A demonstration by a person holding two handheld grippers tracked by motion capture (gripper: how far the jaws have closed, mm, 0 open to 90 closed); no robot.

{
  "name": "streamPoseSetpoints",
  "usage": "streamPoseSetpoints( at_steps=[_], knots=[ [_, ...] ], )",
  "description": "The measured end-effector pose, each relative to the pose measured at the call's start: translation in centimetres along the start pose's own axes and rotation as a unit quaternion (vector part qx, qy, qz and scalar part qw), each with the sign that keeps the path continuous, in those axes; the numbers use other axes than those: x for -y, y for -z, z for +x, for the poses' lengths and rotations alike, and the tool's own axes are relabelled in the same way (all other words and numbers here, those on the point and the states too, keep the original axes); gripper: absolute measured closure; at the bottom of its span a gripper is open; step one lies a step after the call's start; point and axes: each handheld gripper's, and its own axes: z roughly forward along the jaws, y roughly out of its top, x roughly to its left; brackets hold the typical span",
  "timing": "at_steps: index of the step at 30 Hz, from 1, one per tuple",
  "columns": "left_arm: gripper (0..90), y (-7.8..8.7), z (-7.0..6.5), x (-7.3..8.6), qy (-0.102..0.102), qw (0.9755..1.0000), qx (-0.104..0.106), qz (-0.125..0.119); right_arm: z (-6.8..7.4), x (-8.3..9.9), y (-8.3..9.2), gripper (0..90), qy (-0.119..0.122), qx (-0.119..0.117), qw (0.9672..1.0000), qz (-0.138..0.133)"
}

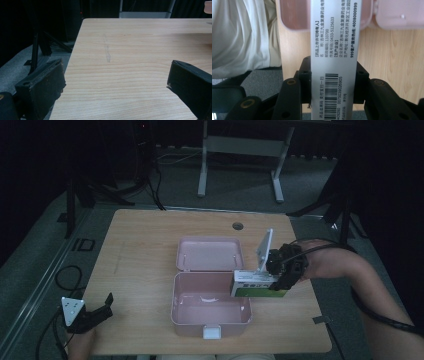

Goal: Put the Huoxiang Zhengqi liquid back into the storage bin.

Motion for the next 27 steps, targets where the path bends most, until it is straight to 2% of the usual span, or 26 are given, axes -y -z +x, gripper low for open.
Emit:
streamPoseSetpoints(
  at_steps=[5, 10, 15, 21, 27],
  knots=[
    [1.7, 0.0, 0.0, 0.0, 0.0, 1.0, 0.0, -0.001, 0.0, -2.7, -0.7, 62.2, 0.015, -0.006, 0.9999, 0.002],
    [1.7, 0.0, 0.0, 0.0, 0.001, 1.0, 0.001, -0.001, 0.6, -5.4, -1.8, 62.2, 0.037, -0.027, 0.999, 0.0],
    [1.7, 0.0, 0.0, 0.0, 0.0, 1.0, 0.002, -0.001, 0.9, -7.4, -3.0, 62.2, 0.053, -0.035, 0.9979, -0.015],
    [1.7, 0.0, 0.0, 0.0, 0.001, 1.0, 0.003, -0.001, 1.2, -9.1, -5.0, 62.2, 0.064, -0.049, 0.9966, -0.018],
    [1.7, 0.0, 0.0, 0.0, 0.001, 1.0, 0.003, -0.001, 1.2, -9.7, -7.5, 62.2, 0.062, -0.055, 0.9965, -0.005]
  ],
)
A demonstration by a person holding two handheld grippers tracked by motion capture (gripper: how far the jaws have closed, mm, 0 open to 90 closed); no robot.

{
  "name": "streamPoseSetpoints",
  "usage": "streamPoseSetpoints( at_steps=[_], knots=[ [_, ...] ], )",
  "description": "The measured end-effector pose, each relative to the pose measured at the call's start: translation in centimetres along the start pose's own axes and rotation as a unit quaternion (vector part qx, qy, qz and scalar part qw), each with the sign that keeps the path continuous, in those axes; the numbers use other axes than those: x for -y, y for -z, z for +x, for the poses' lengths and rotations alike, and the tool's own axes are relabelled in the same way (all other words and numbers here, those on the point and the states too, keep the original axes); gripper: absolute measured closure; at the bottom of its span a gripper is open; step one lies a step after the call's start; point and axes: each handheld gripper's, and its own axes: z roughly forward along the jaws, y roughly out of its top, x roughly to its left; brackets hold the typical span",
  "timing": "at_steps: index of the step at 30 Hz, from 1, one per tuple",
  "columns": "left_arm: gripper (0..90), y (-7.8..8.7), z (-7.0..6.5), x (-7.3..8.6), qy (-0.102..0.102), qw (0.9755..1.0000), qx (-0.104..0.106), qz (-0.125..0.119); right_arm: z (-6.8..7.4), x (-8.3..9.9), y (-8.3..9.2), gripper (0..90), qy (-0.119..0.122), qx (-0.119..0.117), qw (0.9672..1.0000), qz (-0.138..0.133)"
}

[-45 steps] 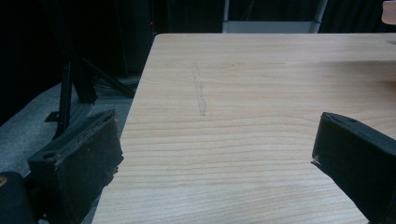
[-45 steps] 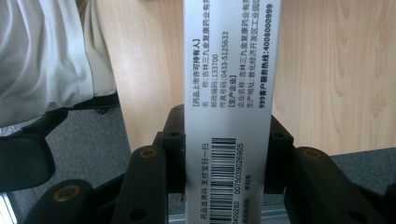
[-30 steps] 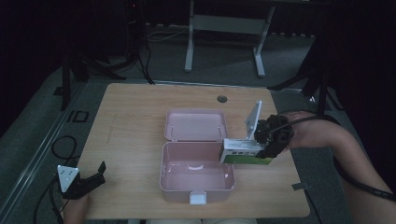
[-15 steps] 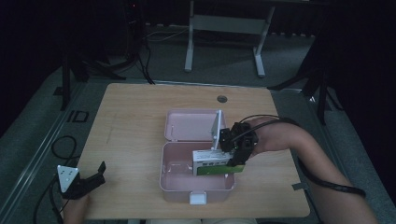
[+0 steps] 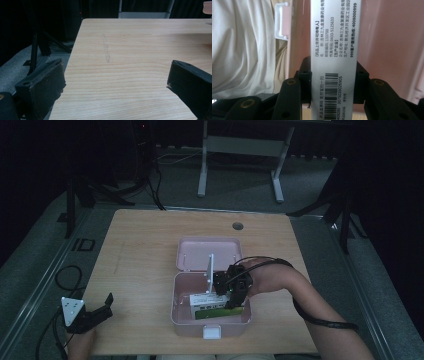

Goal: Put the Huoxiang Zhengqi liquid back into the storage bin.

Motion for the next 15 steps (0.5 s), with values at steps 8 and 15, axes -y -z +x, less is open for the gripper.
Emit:
streamPoseSetpoints(
  at_steps=[8, 15],
  knots=[
    [1.7, 0.0, 0.0, 0.0, -0.001, 1.0, -0.001, 0.001, -0.6, 0.2, -3.6, 62.2, -0.008, -0.016, 0.9998, 0.011],
    [1.7, 0.0, 0.0, 0.0, -0.002, 1.0, -0.001, 0.002, -0.8, 0.1, -6.0, 62.1, -0.013, -0.025, 0.9994, 0.021]
  ],
)
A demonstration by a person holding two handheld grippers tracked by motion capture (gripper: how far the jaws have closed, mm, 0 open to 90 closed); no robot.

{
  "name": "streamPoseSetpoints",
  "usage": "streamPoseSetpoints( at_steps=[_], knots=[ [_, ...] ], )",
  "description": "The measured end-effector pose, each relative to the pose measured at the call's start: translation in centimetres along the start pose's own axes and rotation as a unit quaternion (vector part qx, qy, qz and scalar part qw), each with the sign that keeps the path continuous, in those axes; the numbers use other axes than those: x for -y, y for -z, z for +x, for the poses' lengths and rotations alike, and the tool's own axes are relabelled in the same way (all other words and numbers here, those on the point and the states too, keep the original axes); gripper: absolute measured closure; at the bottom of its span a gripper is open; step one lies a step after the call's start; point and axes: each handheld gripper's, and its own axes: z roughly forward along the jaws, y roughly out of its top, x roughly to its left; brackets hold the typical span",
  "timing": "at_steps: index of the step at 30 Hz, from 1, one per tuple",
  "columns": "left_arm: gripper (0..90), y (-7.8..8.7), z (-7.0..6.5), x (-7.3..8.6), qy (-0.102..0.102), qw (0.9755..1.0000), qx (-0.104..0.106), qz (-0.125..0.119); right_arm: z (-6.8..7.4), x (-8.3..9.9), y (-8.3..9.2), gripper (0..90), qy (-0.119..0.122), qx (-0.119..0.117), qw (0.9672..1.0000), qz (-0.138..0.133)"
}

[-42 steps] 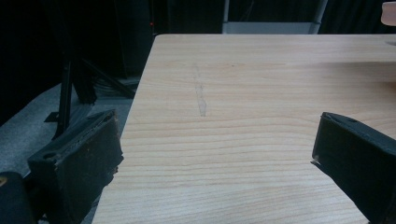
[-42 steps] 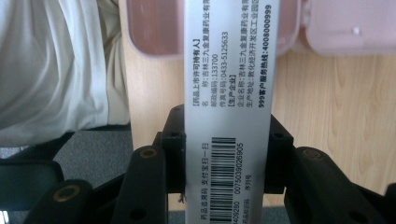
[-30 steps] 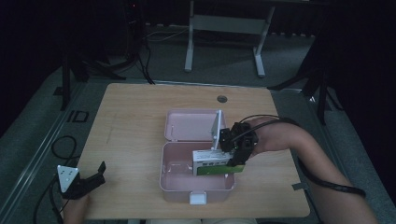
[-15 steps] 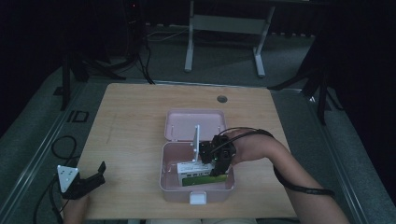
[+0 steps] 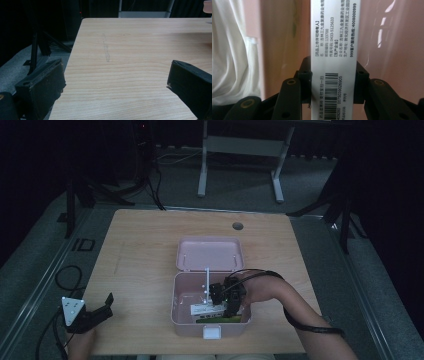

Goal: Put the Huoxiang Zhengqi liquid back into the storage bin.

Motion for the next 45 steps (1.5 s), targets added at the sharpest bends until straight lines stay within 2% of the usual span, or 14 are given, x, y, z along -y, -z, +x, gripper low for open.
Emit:
streamPoseSetpoints(
  at_steps=[8, 11, 19, 20, 22, 24, 26, 29, 35, 41, 45],
  knots=[
    [1.7, 0.0, 0.0, 0.0, -0.001, 1.0, 0.001, 0.002, -0.4, -0.1, -2.2, 62.0, -0.006, -0.003, 0.9997, 0.025],
    [1.7, 0.0, 0.0, 0.0, -0.003, 1.0, 0.0, 0.002, -0.5, 0.0, -2.5, 61.9, -0.011, -0.007, 0.9998, 0.017],
    [1.6, 0.0, 0.0, 0.0, -0.003, 1.0, -0.001, 0.002, -0.2, 0.2, -3.4, 60.3, -0.008, 0.003, 0.9991, 0.04],
    [1.7, 0.0, 0.0, 0.0, -0.003, 1.0, -0.001, 0.001, -0.2, 0.2, -3.4, 59.6, -0.008, 0.003, 0.9992, 0.04],
    [1.7, 0.0, 0.0, 0.0, -0.003, 1.0, -0.001, 0.002, -0.1, 0.3, -3.5, 52.5, -0.012, -0.002, 0.9989, 0.044],
    [1.7, 0.0, 0.0, 0.0, -0.003, 1.0, -0.001, 0.002, 0.0, 0.3, -3.3, 47.8, -0.011, 0.011, 0.9987, 0.048],
    [1.7, 0.0, 0.0, 0.0, -0.002, 1.0, -0.001, 0.001, -0.1, 0.4, -2.7, 40.9, -0.02, 0.011, 0.999, 0.038],
    [1.6, 0.0, 0.0, 0.0, -0.003, 1.0, -0.001, 0.001, 0.0, 0.6, -1.1, 36.4, -0.027, 0.014, 0.9995, 0.012],
    [1.7, 0.0, 0.0, 0.0, -0.002, 1.0, -0.002, 0.0, 0.2, 1.7, 2.5, 21.8, -0.025, 0.054, 0.9978, -0.03],
    [1.7, 0.0, -0.1, 0.0, -0.001, 1.0, -0.003, -0.002, -0.3, 3.5, 5.4, 13.7, -0.042, 0.092, 0.9914, -0.083],
    [1.7, 0.0, -0.1, 0.0, 0.0, 1.0, -0.004, -0.004, -0.3, 5.2, 6.9, 13.5, -0.053, 0.116, 0.9845, -0.121]
  ],
)
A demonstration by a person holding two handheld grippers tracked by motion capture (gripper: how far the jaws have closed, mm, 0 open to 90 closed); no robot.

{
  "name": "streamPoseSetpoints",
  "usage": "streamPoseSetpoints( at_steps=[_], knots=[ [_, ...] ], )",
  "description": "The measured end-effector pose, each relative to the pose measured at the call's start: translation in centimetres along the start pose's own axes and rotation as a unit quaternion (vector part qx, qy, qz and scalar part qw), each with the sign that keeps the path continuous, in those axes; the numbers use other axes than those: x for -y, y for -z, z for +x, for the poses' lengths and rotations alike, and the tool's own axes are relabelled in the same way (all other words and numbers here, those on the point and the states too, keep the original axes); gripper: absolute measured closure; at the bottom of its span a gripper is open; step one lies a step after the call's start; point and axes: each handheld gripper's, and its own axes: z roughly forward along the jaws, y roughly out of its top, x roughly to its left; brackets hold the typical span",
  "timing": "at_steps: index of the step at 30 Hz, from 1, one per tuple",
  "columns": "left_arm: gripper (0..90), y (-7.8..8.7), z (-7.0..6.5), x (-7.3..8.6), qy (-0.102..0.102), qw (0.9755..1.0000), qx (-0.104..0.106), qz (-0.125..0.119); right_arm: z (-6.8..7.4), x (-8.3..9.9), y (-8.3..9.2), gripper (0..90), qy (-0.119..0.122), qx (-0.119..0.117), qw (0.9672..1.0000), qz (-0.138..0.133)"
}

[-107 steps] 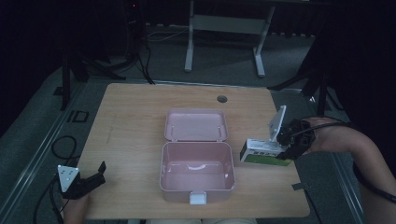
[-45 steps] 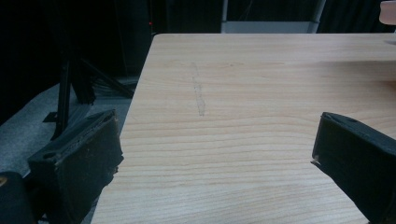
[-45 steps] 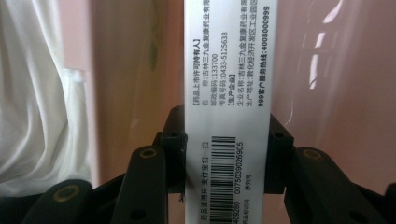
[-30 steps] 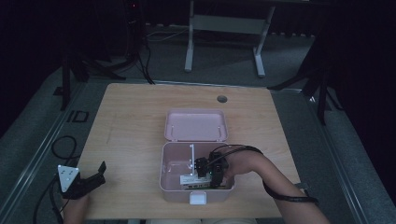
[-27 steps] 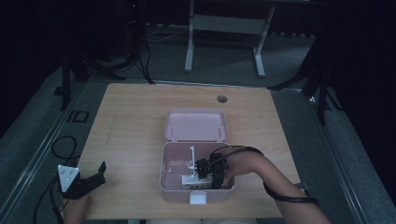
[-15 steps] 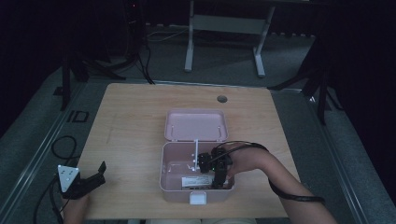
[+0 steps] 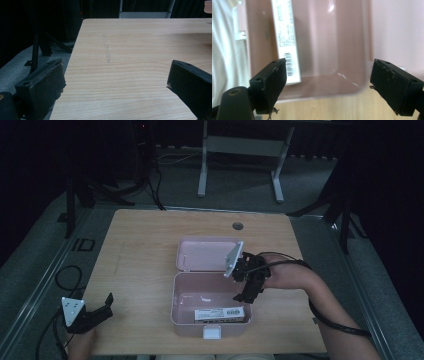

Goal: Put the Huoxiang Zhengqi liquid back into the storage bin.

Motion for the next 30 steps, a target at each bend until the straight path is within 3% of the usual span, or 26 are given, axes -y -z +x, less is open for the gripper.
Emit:
streamPoseSetpoints(
  at_steps=[5, 9, 15, 23, 26, 30],
  knots=[
    [1.7, 0.0, 0.0, 0.0, -0.001, 1.0, 0.0, 0.0, -0.9, 2.5, 1.5, 13.5, -0.027, 0.051, 0.9971, -0.049],
    [1.7, 0.0, 0.0, 0.0, -0.001, 1.0, -0.002, 0.0, -1.5, 4.5, 1.8, 13.3, -0.054, 0.084, 0.9922, -0.075],
    [1.6, 0.0, 0.0, 0.0, 0.0, 1.0, -0.002, 0.0, -2.2, 7.6, 1.3, 13.1, -0.104, 0.12, 0.9802, -0.118],
    [1.7, 0.0, 0.0, 0.0, 0.0, 1.0, -0.001, 0.0, -2.6, 11.9, -1.5, 13.0, -0.158, 0.147, 0.967, -0.135],
    [1.7, 0.0, 0.0, 0.0, 0.0, 1.0, -0.001, 0.001, -2.6, 13.4, -2.9, 13.0, -0.184, 0.16, 0.9578, -0.152],
    [1.7, 0.0, 0.0, 0.0, 0.0, 1.0, -0.001, 0.001, -2.5, 15.5, -4.7, 12.8, -0.216, 0.189, 0.941, -0.18]
  ],
)
